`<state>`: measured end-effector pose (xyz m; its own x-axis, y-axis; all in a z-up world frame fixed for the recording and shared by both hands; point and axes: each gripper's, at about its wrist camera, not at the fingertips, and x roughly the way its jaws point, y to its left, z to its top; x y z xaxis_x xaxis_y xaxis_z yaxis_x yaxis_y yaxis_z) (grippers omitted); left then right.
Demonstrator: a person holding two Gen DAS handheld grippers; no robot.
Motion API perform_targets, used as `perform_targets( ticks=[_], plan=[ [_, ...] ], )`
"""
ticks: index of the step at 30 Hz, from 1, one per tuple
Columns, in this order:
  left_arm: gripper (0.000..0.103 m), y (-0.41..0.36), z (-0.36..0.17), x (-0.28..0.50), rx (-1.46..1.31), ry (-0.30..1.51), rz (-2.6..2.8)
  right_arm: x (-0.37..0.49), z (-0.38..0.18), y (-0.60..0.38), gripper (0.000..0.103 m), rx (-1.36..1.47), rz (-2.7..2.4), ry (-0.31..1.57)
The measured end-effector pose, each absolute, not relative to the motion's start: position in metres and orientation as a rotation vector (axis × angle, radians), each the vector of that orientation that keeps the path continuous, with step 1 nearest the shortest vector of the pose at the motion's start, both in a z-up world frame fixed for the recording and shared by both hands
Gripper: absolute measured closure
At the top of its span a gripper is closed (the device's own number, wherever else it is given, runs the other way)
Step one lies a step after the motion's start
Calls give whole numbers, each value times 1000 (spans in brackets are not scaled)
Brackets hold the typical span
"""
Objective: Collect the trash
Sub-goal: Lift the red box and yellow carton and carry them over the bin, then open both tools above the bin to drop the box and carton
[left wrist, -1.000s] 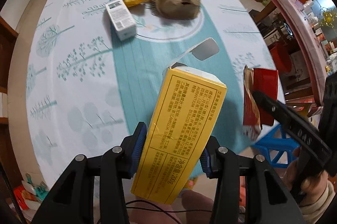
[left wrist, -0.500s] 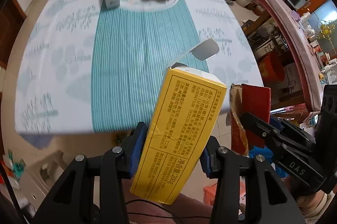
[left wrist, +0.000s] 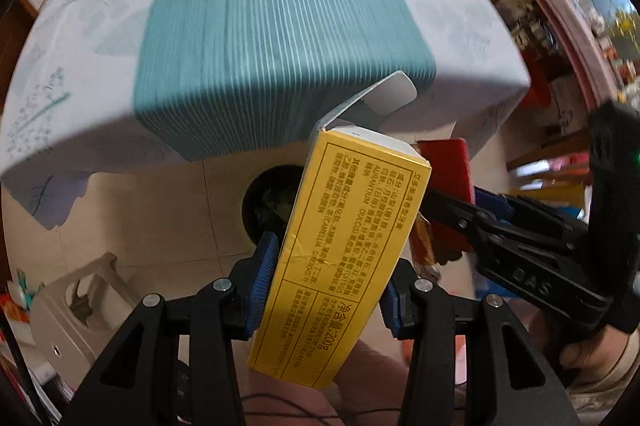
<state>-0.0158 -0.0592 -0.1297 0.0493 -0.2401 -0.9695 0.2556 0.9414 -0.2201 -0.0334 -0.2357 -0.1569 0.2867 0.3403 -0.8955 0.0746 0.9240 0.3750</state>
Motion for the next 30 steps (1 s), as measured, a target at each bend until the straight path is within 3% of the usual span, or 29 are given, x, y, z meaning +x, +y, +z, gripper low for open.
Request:
perform_targets(
  ticks=[14,15,16,18,20,30],
  plan=[
    [55,-66,-332,-13,26,1514,-340,-23,-369,-216,61,426,53,1445],
    [49,-67,-342,-9,26,1515,-338,-20,-385,-217,60,436,41,1461],
    [35,-67,-352,-5,36,1519,-335,-18,-397,-216,57,442,32,1475],
    [27,-68,-365,2,61,1510,-311,-14,-419,-216,47,444,26,1497],
    [26,-69,-378,8,63,1513,-297,-11,-434,-215,41,446,18,1498],
    [23,-60,-378,8,111,1507,-267,-11,-431,-213,41,419,-14,1469]
  ],
)
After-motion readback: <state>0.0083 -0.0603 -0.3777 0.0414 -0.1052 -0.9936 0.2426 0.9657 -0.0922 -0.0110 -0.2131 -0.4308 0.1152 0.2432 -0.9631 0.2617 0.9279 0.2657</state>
